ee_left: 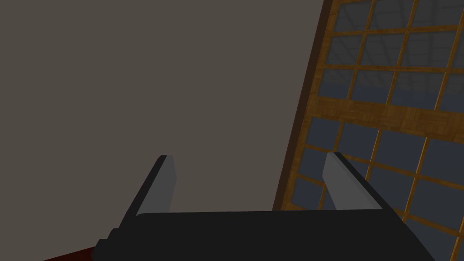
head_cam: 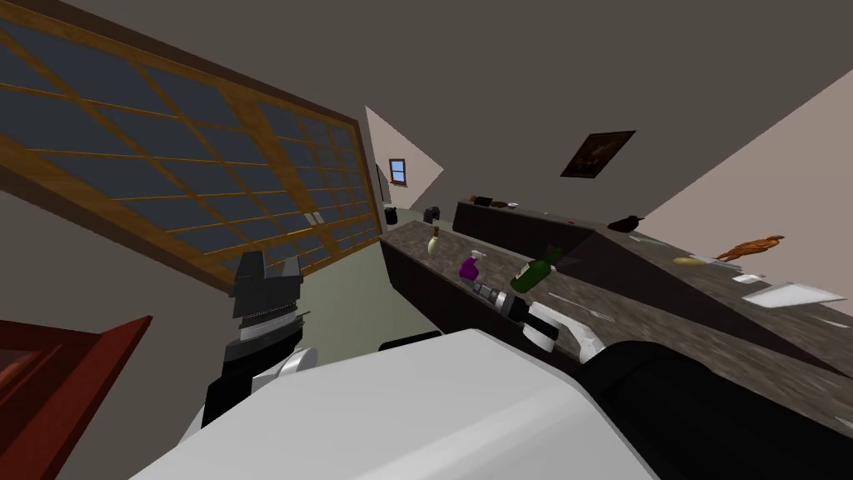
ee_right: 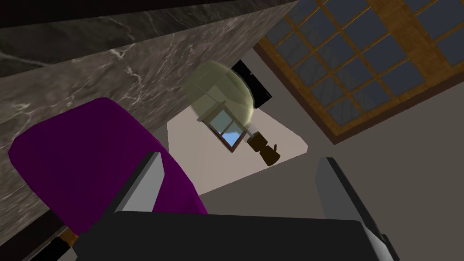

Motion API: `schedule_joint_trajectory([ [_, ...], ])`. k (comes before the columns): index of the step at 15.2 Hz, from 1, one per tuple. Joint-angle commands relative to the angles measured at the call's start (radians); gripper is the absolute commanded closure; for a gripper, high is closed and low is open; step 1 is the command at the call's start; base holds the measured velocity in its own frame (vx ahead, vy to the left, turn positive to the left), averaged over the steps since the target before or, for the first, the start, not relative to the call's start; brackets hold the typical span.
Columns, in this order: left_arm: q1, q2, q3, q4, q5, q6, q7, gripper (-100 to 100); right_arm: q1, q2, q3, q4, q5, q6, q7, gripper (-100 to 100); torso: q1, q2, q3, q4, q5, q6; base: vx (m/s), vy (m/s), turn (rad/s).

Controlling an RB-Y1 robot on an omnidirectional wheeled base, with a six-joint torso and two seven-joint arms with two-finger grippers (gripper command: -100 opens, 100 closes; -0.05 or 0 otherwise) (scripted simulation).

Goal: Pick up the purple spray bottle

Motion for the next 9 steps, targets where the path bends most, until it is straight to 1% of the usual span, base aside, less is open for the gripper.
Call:
schedule_joint_trajectory([
  [1, 0.0, 0.0, 0.0, 0.0, 0.0, 0.0, 0.0, 0, 0.006, -0.05, 0.003, 0.016, 0.008, -0.004, -0.005, -100, 0.0, 0.0, 0.0, 0.0, 0.0, 0.0, -0.055, -0.049, 0.142],
  [2, 0.0, 0.0, 0.0, 0.0, 0.0, 0.0, 0.0, 0, 0.006, -0.057, 0.003, 0.016, 0.008, -0.004, -0.005, -100, 0.0, 0.0, 0.0, 0.0, 0.0, 0.0, -0.035, -0.039, 0.06],
  [3, 0.0, 0.0, 0.0, 0.0, 0.0, 0.0, 0.0, 0, 0.01, -0.089, 0.009, 0.039, 0.018, -0.009, -0.013, -100, 0.001, -0.001, 0.0, 0.0, 0.0, 0.0, -0.042, -0.032, 0.146],
  [4, 0.0, 0.0, 0.0, 0.0, 0.0, 0.0, 0.0, 0, 0.01, -0.11, 0.009, 0.039, 0.018, -0.009, -0.013, -100, 0.001, -0.001, 0.0, 0.0, 0.0, 0.0, -0.049, -0.039, 0.153],
  [5, 0.0, 0.0, 0.0, 0.0, 0.0, 0.0, 0.0, 0, 0.01, -0.115, 0.009, 0.039, 0.018, -0.009, -0.013, -100, 0.001, -0.001, 0.0, 0.0, 0.0, 0.0, -0.037, -0.035, 0.055],
  [6, 0.0, 0.0, 0.0, 0.0, 0.0, 0.0, 0.0, 0, 0.014, -0.15, 0.015, 0.061, 0.029, -0.014, -0.019, -100, 0.001, -0.001, 0.0, 0.0, 0.0, 0.0, -0.049, -0.036, 0.108],
  [7, 0.0, 0.0, 0.0, 0.0, 0.0, 0.0, 0.0, 0, 0.014, -0.17, 0.015, 0.061, 0.029, -0.014, -0.019, -100, 0.001, -0.001, 0.0, 0.0, 0.0, 0.0, -0.055, -0.04, 0.153],
  [8, 0.0, 0.0, 0.0, 0.0, 0.0, 0.0, 0.0, 0, 0.014, -0.173, 0.015, 0.061, 0.029, -0.014, -0.019, -100, 0.001, 0.0, 0.0, 0.0, 0.0, 0.0, -0.034, -0.035, 0.082],
  [9, 0.0, 0.0, 0.0, 0.0, 0.0, 0.0, 0.0, 0, 0.017, -0.207, 0.021, 0.084, 0.039, -0.018, -0.026, -100, 0.001, -0.001, 0.0, 0.0, 0.0, 0.0, -0.031, -0.038, 0.153],
])
